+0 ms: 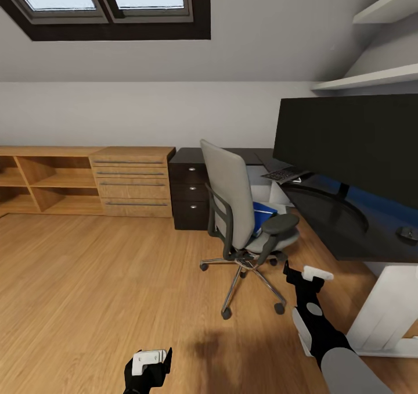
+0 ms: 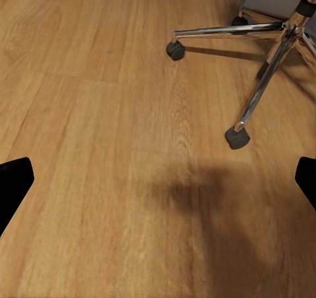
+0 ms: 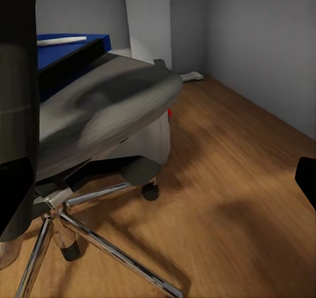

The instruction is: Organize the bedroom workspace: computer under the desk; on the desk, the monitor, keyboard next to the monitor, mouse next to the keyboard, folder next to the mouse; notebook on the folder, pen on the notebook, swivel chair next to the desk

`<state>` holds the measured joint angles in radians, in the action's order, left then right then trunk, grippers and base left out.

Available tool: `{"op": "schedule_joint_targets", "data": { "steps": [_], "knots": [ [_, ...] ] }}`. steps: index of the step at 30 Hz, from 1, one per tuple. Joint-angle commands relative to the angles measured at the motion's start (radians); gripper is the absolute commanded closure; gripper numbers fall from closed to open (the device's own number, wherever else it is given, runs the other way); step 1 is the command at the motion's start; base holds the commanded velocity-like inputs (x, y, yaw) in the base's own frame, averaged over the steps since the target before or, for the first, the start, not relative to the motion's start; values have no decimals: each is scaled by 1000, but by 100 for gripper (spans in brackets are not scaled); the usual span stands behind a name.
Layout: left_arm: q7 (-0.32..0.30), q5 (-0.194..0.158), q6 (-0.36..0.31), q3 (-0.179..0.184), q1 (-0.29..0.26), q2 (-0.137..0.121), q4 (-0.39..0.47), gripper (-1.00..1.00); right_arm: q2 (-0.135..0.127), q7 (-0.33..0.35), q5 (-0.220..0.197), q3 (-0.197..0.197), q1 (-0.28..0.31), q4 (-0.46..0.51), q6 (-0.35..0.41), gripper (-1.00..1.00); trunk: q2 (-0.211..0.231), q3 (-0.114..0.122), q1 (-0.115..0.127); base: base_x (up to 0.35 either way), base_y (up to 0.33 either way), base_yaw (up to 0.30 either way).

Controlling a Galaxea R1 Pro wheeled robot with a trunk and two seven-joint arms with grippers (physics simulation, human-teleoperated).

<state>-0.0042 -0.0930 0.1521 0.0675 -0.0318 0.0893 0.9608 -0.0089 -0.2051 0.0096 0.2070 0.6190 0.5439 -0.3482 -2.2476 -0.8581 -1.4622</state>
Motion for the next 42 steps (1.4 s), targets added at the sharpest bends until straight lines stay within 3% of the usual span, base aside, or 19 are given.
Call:
{"op": "schedule_joint_targets", "data": {
  "steps": [1, 7, 14, 24, 39, 42],
  "knots": [
    [0, -10, 3, 2, 0, 0, 0, -100, 0, -2, 1, 0, 1, -1, -3, -100, 0, -1, 0, 0, 0, 0],
    [0, -10, 3, 2, 0, 0, 0, -100, -1, -3, 1, 2, 1, 17, -1, -100, 0, -1, 0, 0, 0, 0],
    [0, -9, 3, 2, 0, 0, 0, -100, -5, -1, 1, 36, 1, 48, 4, -100, 0, -1, 0, 0, 0, 0],
    [0, -8, 3, 2, 0, 0, 0, -100, -5, 0, 1, 40, 1, 49, 4, -100, 0, -1, 0, 0, 0, 0],
    [0, -8, 4, 2, 0, 0, 0, -100, -5, 1, 1, 40, 1, 50, 3, -100, -105, -48, -57, 0, 0, 0],
    [0, -8, 4, 2, 0, 0, 0, -100, -5, 1, 1, 40, 1, 50, 3, -100, -105, -48, -57, 0, 0, 0]
  ]
}}
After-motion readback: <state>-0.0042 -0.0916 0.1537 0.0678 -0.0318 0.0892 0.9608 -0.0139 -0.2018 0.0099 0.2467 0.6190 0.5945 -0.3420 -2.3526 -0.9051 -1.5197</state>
